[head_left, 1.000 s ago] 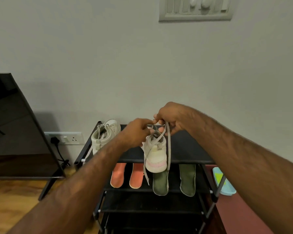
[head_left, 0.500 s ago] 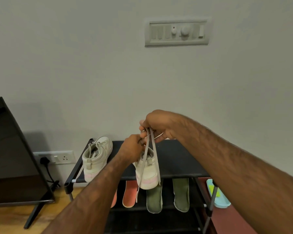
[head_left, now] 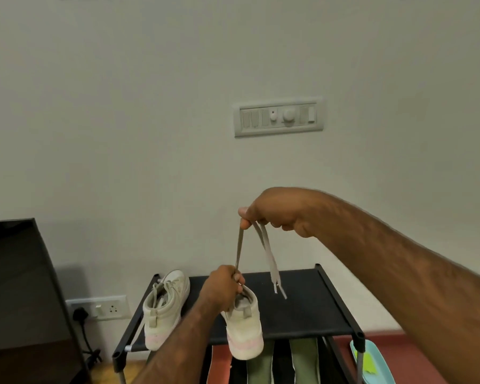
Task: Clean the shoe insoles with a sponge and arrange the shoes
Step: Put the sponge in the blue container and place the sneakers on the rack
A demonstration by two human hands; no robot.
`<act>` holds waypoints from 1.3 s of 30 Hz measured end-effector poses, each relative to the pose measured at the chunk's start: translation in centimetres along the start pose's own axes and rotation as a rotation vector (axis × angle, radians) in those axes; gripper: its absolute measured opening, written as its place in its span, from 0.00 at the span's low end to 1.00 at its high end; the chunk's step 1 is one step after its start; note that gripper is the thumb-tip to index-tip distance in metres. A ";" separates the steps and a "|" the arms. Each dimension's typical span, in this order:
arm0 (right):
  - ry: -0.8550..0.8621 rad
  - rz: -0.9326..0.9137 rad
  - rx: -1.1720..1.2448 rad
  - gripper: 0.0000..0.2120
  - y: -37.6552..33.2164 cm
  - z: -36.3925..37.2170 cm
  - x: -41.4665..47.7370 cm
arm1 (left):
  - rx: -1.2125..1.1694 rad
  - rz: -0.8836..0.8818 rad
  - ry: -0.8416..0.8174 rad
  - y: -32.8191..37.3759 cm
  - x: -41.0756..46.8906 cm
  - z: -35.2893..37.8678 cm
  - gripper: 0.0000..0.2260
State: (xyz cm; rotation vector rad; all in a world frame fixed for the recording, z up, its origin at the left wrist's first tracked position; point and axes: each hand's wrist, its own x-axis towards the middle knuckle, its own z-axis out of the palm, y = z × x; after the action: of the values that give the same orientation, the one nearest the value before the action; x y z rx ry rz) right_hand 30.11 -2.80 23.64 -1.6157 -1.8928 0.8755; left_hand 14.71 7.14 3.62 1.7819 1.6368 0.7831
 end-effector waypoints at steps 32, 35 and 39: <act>0.114 0.101 0.282 0.06 9.1 8.4 7.9 | -0.027 0.121 -0.118 -2.2 1.2 -1.7 0.12; 0.144 0.106 0.207 0.06 11.2 10.9 8.8 | -0.055 0.144 -0.133 -2.3 1.1 -1.9 0.13; 0.149 0.094 -0.154 0.09 13.3 13.7 9.6 | 0.002 0.169 -0.124 -2.3 1.0 -2.2 0.14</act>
State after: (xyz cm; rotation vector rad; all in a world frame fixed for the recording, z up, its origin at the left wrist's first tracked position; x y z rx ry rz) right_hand 27.37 5.77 4.25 -1.8202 -1.8310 0.6388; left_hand 11.59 8.33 3.31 1.9488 1.4217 0.7298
